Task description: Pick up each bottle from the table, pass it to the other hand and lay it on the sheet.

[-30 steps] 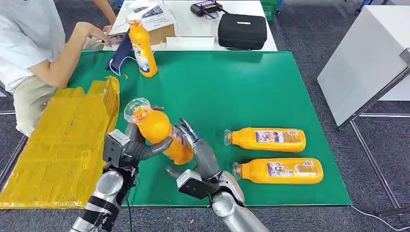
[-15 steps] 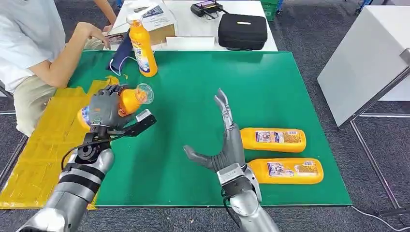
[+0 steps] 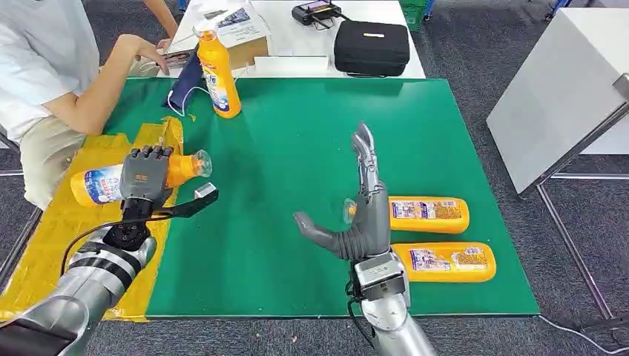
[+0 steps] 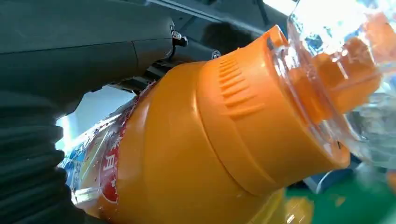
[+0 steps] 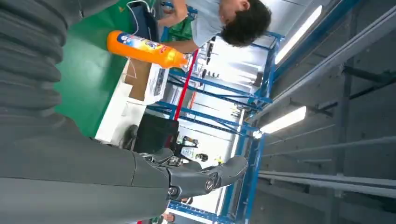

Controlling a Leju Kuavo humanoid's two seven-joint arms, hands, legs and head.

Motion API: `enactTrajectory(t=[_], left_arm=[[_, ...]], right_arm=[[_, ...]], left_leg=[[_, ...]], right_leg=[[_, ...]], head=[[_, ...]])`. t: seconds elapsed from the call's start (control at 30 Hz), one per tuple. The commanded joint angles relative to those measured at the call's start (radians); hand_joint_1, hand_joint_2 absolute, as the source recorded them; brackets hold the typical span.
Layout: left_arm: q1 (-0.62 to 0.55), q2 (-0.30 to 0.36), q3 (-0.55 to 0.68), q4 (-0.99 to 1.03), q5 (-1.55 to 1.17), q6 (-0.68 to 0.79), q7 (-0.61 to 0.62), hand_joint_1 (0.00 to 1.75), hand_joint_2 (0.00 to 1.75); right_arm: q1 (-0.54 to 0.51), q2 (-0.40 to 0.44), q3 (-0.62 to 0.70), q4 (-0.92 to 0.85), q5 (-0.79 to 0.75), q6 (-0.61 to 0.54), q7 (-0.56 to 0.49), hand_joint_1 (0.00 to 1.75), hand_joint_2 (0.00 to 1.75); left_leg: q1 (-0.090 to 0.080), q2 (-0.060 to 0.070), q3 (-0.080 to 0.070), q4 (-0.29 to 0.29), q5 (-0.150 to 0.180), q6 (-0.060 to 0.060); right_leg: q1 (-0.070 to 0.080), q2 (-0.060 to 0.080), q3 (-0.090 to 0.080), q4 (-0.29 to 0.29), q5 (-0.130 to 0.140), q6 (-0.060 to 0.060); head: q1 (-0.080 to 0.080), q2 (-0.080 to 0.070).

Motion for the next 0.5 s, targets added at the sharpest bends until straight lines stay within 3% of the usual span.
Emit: enactTrajectory(t=[0.03,0.2,0.37,0.5], left_arm=[[-0.084,0.03,-0.117,0.164,-0.006,0.004,0.012,1.75,1.75],[-0.07,0.014,-0.06,0.2,-0.005,-0.003,-0.022,1.75,1.75],[-0.04,-0.015,0.08,0.244,0.076,0.006,-0.162,1.75,1.75],[-0.025,-0.029,0.131,0.25,0.116,0.006,-0.207,1.75,1.75]], right_arm=[[-0.035,-0.036,0.009,0.013,-0.005,-0.002,-0.002,0.0,1.75],[-0.043,-0.041,0.022,0.022,-0.007,0.0,-0.003,0.0,1.75],[-0.05,-0.053,0.039,0.033,-0.007,-0.006,-0.004,0.0,1.75],[-0.05,-0.058,0.044,0.037,-0.008,-0.004,-0.005,0.0,1.75]], left_leg=[[0.002,-0.001,0.005,0.001,-0.003,-0.001],[0.001,-0.001,0.004,0.001,-0.002,-0.001],[0.001,0.0,0.004,0.0,-0.002,-0.001],[0.0,0.0,0.003,-0.001,-0.001,-0.001]], right_leg=[[0.001,0.002,0.006,0.0,-0.002,-0.001],[0.001,0.002,0.005,0.0,-0.002,-0.001],[0.0,0.003,0.005,-0.001,-0.001,-0.001],[0.0,0.002,0.004,-0.001,-0.001,-0.001]], head=[[0.0,0.0],[0.0,0.0],[0.0,0.0],[0.0,0.0]])
